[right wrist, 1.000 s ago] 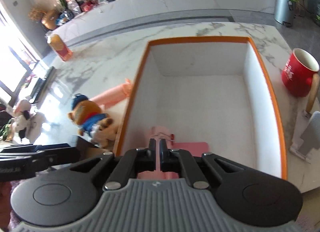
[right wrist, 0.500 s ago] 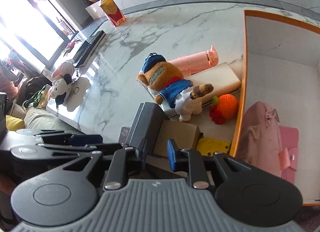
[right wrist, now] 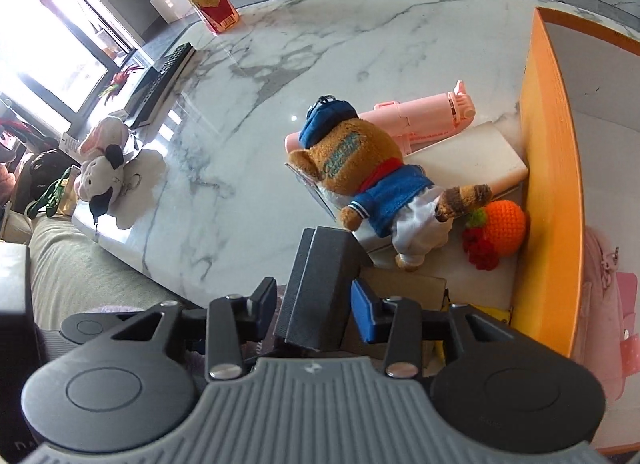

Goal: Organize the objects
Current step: 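Grasp the PHOTO CARD box with left gripper while right grasps dark grey box, then carry both boxes over the orange box and lower the grey box with right gripper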

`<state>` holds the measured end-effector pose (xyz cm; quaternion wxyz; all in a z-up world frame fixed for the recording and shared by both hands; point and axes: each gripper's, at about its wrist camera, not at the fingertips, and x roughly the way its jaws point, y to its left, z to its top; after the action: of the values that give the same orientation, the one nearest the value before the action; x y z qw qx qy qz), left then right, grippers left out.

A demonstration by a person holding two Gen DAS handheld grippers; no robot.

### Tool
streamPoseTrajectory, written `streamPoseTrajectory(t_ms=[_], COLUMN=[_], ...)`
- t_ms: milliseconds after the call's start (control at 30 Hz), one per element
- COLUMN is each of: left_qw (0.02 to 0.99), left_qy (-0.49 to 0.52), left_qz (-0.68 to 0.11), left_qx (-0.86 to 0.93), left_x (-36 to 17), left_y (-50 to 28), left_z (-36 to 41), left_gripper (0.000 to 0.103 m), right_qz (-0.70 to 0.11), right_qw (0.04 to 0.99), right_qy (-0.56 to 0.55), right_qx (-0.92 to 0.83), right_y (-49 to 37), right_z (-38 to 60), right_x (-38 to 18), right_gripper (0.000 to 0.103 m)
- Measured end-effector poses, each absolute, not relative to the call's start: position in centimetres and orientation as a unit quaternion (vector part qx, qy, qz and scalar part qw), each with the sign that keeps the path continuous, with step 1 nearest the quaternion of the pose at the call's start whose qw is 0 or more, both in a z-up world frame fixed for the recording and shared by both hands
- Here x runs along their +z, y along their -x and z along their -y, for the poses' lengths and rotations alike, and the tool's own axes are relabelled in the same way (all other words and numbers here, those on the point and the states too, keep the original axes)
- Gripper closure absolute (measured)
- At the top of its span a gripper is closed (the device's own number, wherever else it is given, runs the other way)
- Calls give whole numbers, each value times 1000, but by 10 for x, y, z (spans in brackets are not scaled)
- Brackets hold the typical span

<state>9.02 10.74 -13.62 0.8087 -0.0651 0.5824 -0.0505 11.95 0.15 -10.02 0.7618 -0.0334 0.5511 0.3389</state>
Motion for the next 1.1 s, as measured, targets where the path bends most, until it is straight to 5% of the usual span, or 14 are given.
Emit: streamPoseTrajectory(t_ms=[667,1100], left_qw=[813,870], left_qy=[110,138], left_qz=[-570,-470], left_qx=[-42,-58], left_x=[-136,-48], left_y=[-91,-88], left_z=[-120,-111], left_gripper=[77,77], right_qz=[-528,-436], right_qw=[777,835], right_qy=[39,-57], right_qx=[342,330], right_y=[-113,-114], right_z=[0,107], right_x=[-83,3], right_gripper=[61,61])
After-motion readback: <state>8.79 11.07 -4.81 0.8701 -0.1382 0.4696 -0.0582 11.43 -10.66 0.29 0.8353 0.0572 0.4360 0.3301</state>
